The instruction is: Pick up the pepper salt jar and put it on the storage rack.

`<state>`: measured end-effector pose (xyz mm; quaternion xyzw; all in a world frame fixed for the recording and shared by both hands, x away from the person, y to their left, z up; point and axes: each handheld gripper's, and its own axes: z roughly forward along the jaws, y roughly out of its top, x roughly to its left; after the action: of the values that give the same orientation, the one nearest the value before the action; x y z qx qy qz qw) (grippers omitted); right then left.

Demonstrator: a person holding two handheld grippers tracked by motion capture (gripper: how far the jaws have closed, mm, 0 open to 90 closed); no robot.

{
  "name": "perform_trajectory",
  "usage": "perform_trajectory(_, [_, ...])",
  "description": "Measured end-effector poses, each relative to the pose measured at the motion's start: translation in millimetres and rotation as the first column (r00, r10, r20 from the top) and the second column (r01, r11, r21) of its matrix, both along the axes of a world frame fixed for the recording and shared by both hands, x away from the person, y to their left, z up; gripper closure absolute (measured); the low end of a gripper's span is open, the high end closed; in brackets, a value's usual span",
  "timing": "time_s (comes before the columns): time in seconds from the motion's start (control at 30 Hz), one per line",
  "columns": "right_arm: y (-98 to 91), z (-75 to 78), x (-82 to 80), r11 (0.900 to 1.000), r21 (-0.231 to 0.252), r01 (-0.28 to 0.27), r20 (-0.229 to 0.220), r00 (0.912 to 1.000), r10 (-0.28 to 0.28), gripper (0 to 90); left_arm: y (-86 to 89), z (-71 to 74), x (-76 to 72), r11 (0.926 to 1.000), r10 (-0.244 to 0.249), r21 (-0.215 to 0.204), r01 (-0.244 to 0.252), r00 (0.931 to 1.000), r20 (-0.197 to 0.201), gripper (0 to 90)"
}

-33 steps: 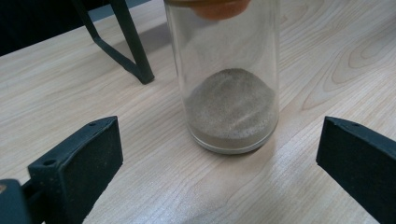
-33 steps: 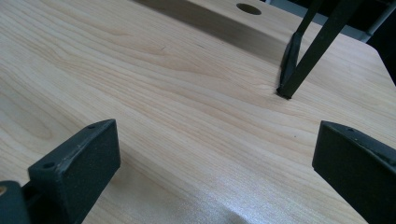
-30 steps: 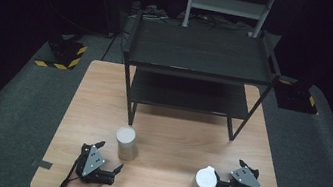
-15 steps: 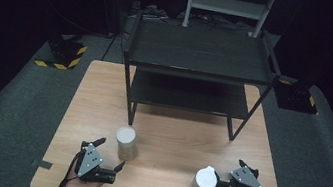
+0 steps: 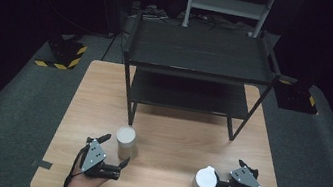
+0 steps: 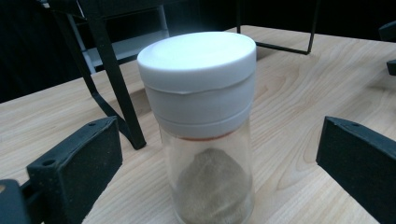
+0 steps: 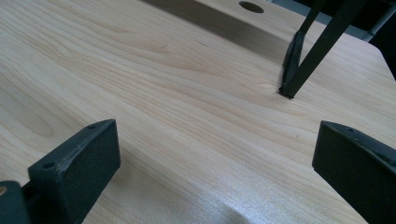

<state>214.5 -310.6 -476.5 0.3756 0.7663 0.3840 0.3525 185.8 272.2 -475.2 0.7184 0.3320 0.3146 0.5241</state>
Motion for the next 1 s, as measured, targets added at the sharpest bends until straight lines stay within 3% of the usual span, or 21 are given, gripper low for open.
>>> perform_trajectory(0.4, [-0.6,-0.1,0.0,1.0,0.003,-0.002,0.0,1.0,0.002,0.0,1.8,-7.4,13.3,0.9982,0.003,-0.06,-0.004,0.9998,-0.021,0.6])
perform_trajectory(0.6, [-0.3,-0.1,0.0,1.0,0.0,-0.003,0.001,1.0,0.003,0.0,-2.3,-9.8,19.7,0.998,0.0,-0.064,-0.001,0.9998,-0.019,3.0])
perform_trajectory(1.0, [-1.3,-0.1,0.3,1.0,0.005,-0.005,-0.001,1.0,0.005,0.0,-1.1,-18.5,31.3,0.994,-0.022,-0.108,0.02,0.9996,-0.016,20.1])
